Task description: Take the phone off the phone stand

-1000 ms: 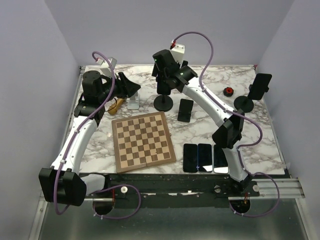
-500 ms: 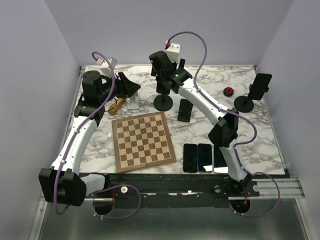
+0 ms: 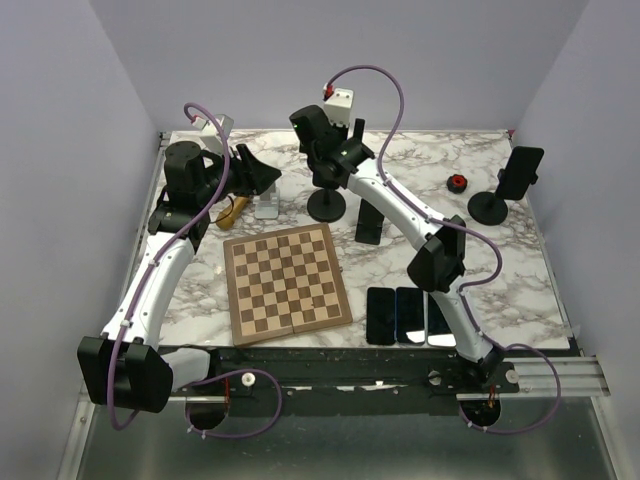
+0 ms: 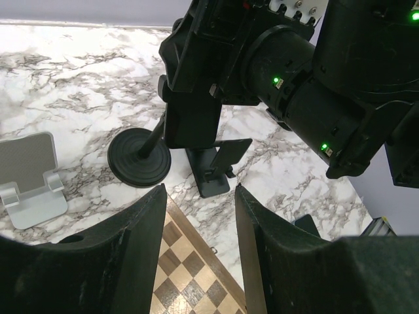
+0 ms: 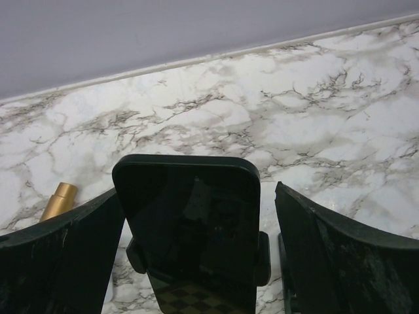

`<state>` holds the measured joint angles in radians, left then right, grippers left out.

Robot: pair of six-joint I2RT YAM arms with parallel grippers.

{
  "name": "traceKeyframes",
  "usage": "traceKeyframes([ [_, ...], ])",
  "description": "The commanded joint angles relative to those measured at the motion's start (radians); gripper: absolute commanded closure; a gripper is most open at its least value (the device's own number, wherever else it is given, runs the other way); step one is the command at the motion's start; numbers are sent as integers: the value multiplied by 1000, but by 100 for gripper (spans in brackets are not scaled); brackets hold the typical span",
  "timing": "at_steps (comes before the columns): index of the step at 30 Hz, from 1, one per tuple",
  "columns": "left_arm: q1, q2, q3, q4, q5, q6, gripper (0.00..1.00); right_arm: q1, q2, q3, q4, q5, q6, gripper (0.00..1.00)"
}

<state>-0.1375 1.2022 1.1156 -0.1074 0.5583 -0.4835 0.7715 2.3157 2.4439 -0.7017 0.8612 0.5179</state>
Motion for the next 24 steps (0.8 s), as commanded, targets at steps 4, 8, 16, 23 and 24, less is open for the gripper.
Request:
traceKeyframes([
  [4,4,-5,-10,0,1,-3,46,14,39,50,-44,80,6,4],
  [8,4,-1,-8,1,1,-3,46,14,42,51,-30,69,-8,9],
  [16,4,5,-8,-2,0,-1,46,12,53,52,-24,42,0,4],
  [23,4,8,-8,-1,3,-3,46,12,65,64,5,30,-38,7],
  [24,4,7,-8,-1,3,-3,46,12,66,62,9,31,-42,9],
])
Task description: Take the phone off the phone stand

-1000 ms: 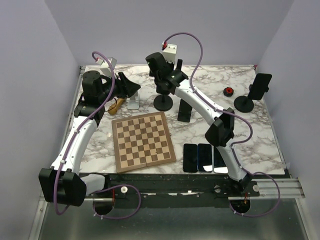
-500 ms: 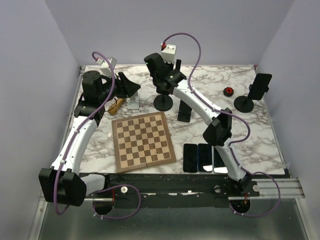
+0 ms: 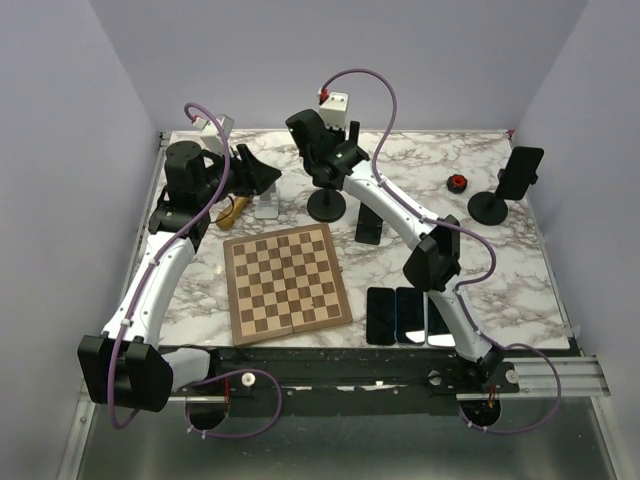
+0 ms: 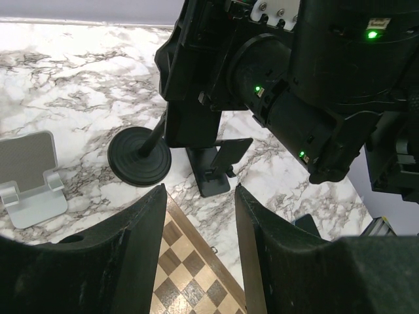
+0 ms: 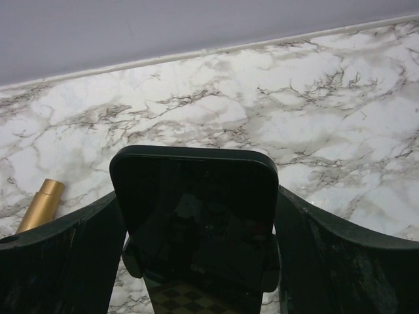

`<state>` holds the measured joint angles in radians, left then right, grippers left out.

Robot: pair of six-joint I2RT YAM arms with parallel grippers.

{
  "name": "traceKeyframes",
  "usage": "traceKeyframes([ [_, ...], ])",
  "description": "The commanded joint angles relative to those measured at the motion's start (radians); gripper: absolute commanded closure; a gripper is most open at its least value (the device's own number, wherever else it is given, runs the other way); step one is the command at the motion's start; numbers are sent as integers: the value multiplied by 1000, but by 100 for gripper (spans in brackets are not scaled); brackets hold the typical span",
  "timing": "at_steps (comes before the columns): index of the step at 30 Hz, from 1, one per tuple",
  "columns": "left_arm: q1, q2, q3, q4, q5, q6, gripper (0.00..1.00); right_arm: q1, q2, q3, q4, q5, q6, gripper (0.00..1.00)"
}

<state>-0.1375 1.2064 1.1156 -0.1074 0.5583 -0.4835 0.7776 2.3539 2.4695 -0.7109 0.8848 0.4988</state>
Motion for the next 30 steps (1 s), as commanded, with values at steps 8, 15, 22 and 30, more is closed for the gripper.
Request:
traceKeyframes([
  [8,4,10,-10,-4,1,0,46,5,13,28,73,-19,-100,34],
  [15,4,26,-12,-1,0,2,46,3,-15,12,135,-177,-270,66],
  [22,3,97,-48,102,76,-44,61,-49,-94,-70,174,-476,-368,99],
  [30,5,247,-162,536,194,-283,61,-114,-186,-225,221,-727,-440,99],
])
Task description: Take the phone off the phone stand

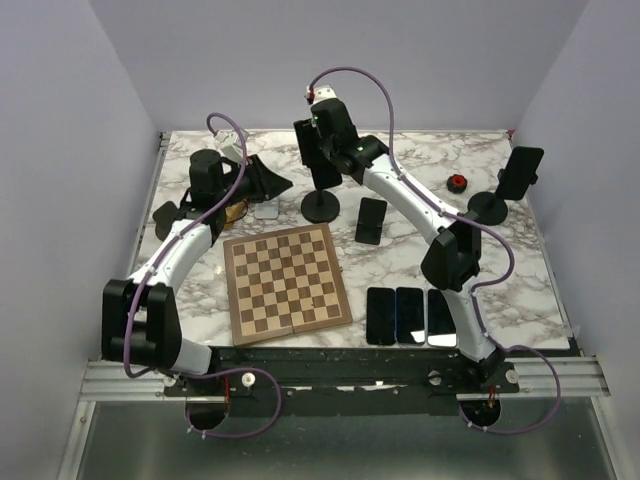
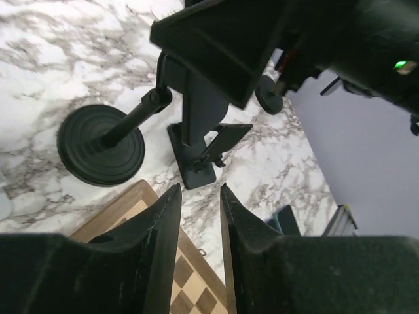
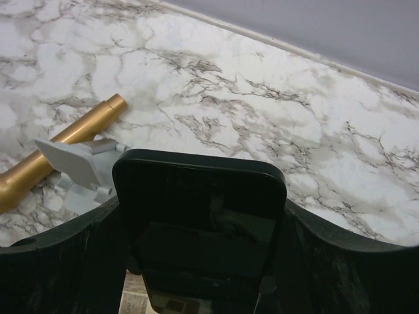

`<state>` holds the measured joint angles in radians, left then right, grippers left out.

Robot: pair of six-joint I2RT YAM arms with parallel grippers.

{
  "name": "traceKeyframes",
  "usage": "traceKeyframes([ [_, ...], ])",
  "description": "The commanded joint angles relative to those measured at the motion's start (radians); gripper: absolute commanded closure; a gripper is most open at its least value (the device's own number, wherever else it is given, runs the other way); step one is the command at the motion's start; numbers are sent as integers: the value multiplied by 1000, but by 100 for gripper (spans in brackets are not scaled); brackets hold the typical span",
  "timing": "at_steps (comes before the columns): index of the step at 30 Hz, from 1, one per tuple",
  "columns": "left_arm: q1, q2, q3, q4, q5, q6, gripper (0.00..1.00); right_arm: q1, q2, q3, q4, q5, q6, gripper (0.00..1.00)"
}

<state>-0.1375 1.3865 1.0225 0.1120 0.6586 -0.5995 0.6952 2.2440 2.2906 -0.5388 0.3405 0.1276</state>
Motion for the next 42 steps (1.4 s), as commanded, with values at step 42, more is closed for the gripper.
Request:
traceKeyframes([
  [42,-97,490,294,441,96,-157,56,-120,-80,-111,55,-549,-37,99],
])
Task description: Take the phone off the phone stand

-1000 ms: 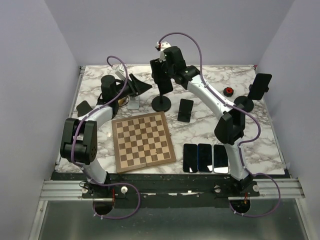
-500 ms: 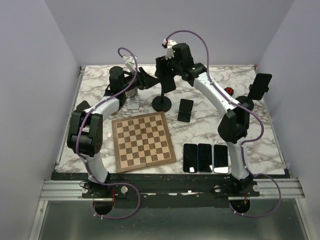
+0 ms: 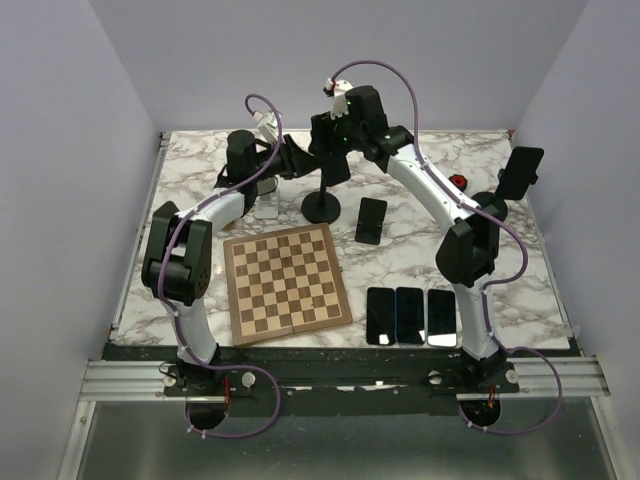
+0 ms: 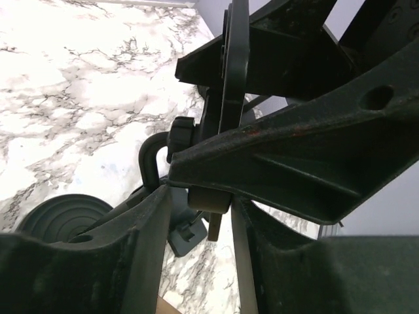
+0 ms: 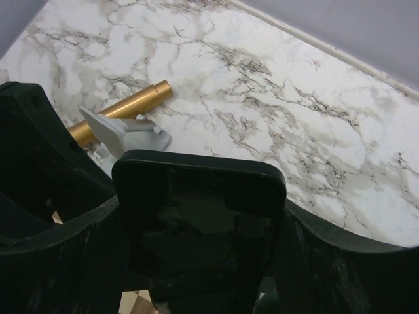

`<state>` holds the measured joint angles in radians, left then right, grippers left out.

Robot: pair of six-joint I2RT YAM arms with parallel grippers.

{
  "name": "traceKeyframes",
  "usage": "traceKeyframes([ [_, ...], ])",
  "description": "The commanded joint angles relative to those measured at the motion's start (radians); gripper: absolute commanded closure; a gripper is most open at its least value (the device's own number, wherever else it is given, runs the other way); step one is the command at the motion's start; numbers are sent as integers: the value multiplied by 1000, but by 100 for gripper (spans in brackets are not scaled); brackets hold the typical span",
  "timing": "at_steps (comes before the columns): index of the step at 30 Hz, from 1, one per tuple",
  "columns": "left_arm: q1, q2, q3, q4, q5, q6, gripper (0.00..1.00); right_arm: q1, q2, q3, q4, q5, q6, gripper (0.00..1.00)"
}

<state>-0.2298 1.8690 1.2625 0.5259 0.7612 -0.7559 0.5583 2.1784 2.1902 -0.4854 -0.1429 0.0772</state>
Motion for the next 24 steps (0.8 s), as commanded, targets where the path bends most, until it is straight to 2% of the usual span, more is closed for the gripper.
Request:
traceKeyframes([
  [1,-5,7,54,31,-6,-3,62,16,-15,-13,1,-68,2,99],
  [4,-3,10,50,57,9,-21,79,16,-23,-38,24,-74,-25,99],
  [6,2,13,39,96,25,-47,94,14,-35,-70,56,-77,-42,99],
  [8,11,26,29,154,61,-92,100,4,-57,-108,90,-102,-51,99],
  [12,31,45,-6,251,130,-155,100,-64,-95,-177,170,-288,-35,99],
  [14,37,67,2,242,166,-162,100,-99,-96,-178,177,-429,-41,99],
  [19,42,104,11,215,194,-163,100,-122,-59,-112,131,-645,-63,99],
  [24,40,120,34,146,189,-135,100,-123,-35,-88,123,-746,-36,99],
])
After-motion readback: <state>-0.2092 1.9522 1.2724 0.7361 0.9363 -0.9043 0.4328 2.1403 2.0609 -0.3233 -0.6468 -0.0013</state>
